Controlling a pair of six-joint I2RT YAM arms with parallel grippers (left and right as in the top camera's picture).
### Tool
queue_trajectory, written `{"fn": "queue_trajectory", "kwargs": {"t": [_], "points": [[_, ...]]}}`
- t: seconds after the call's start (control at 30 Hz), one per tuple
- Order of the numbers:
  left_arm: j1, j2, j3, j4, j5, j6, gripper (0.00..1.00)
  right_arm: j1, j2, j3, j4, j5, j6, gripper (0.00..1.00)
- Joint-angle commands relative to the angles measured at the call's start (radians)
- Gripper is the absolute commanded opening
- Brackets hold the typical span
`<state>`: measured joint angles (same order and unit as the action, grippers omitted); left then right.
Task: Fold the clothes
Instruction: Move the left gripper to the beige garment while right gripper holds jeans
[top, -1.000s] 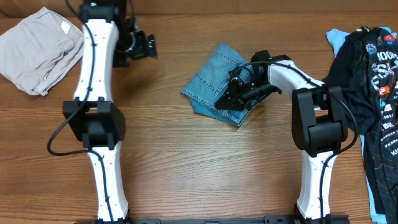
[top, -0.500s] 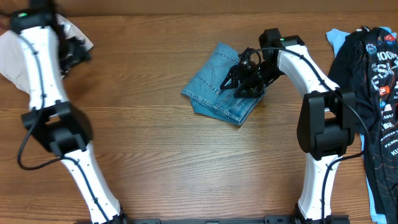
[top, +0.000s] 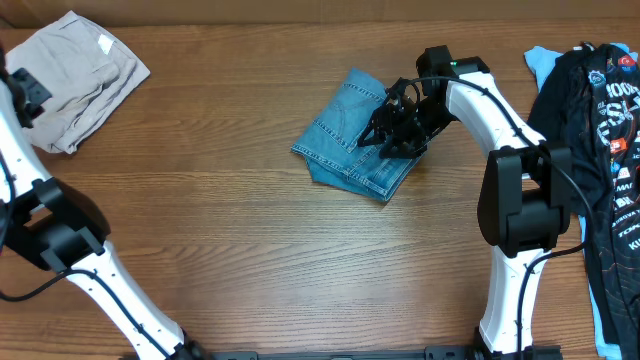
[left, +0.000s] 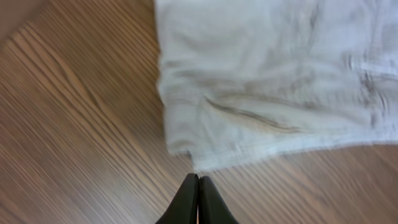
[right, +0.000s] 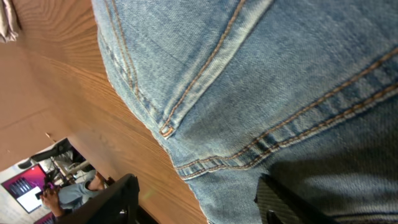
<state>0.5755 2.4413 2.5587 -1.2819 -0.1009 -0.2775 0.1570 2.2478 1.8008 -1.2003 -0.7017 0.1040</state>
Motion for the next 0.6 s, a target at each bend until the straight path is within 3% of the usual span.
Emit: {"fn": "queue_trajectory", "kwargs": {"t": [0.0, 0.57], "points": [[0.037, 0.0, -0.005, 0.053, -0.014, 0.026, 0.04, -0.007, -0.025, 0.016, -0.01, 0.021, 0.002, 0.63], [0.039, 0.169, -0.005, 0.267, 0.016, 0.076, 0.04, -0.006, -0.025, 0.016, -0.048, 0.02, 0.002, 0.57]]}}
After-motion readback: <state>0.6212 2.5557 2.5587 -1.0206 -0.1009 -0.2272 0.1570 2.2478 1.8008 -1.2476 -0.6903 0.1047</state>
